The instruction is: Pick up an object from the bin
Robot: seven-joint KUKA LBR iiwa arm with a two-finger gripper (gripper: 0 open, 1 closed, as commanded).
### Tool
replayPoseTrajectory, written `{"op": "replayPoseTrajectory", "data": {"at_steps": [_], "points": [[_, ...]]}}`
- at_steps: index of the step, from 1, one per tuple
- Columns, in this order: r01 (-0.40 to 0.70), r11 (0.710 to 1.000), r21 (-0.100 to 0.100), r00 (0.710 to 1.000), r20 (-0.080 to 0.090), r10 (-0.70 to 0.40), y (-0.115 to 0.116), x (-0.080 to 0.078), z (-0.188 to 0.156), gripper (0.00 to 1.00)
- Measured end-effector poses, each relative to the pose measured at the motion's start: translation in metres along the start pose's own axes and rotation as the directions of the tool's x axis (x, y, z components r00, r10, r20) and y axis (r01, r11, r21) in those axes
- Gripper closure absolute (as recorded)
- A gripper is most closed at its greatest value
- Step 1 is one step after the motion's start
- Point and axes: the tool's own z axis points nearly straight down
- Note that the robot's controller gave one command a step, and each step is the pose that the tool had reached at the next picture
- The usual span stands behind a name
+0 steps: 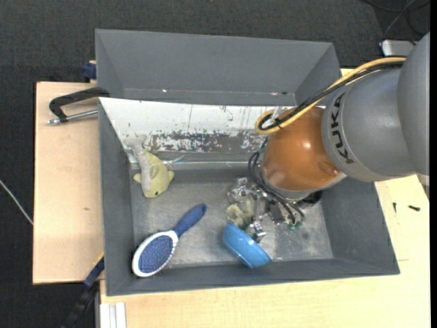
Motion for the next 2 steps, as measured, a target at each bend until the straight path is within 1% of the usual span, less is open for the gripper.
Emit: {"op": "replayPoseTrajectory", "data": {"at_steps": [1, 2], "points": [[0.002, 1.0, -0.004, 1.0, 0.0, -0.002, 0.002, 0.0, -0.001, 1.0], [0.079, 0.997, -0.002, 0.997, -0.003, -0.079, 0.009, -0.018, -0.142, 1.0]]}}
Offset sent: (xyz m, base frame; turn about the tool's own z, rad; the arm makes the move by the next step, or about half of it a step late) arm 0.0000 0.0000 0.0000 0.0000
